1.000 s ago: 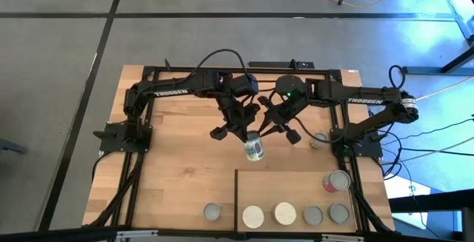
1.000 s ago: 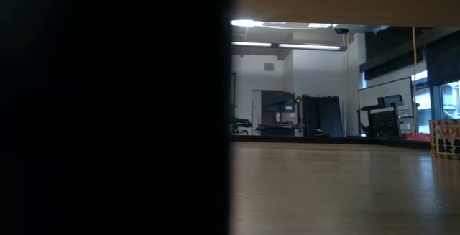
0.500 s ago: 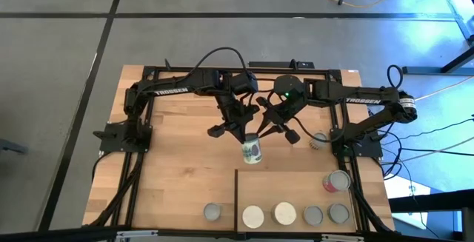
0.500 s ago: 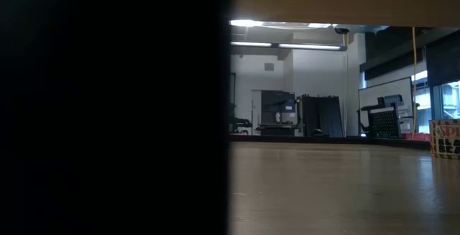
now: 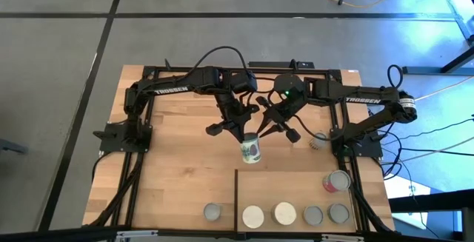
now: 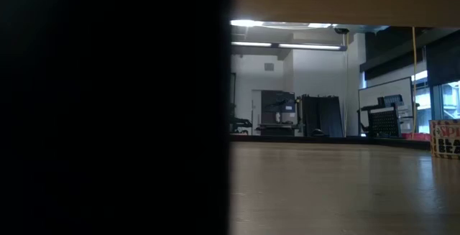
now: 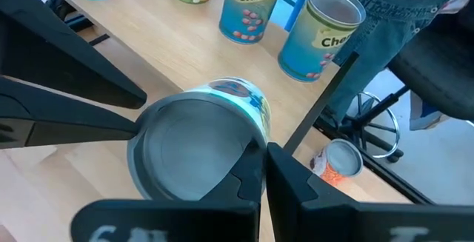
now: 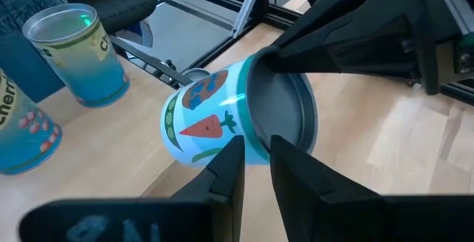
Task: Pick and place cans onto a shelf
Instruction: Put the canned mixed vegetables on the shelf
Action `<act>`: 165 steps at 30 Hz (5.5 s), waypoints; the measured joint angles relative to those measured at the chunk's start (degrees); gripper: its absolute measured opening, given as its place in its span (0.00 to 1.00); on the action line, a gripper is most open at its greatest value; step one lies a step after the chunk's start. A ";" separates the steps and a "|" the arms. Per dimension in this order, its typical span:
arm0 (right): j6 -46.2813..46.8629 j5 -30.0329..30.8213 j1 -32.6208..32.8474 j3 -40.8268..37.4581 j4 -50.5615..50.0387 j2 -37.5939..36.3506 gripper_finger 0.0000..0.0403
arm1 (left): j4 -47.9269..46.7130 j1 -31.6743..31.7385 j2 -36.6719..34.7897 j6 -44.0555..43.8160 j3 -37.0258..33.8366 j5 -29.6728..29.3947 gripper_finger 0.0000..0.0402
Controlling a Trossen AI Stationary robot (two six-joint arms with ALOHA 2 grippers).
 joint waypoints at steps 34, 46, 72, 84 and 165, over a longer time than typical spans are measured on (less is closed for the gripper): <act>0.29 11.68 -6.23 0.00 -1.25 -2.66 0.17 | -11.06 3.91 0.02 -1.93 -1.92 -24.69 0.00; 1.46 18.49 -6.69 0.00 -1.91 -11.08 0.17 | 6.62 4.88 0.13 -3.57 -12.45 -33.24 0.00; 3.43 18.65 -6.67 0.00 -2.22 -11.72 0.17 | 21.20 1.49 6.27 -8.04 -22.10 -31.85 0.04; 3.45 18.60 -6.67 0.00 -2.24 -11.72 0.17 | 21.85 1.08 6.38 -10.83 -22.14 -33.70 0.10; 38.39 34.09 -4.68 12.35 -19.14 26.40 0.17 | -19.23 3.43 -11.15 -27.41 16.50 -45.03 0.10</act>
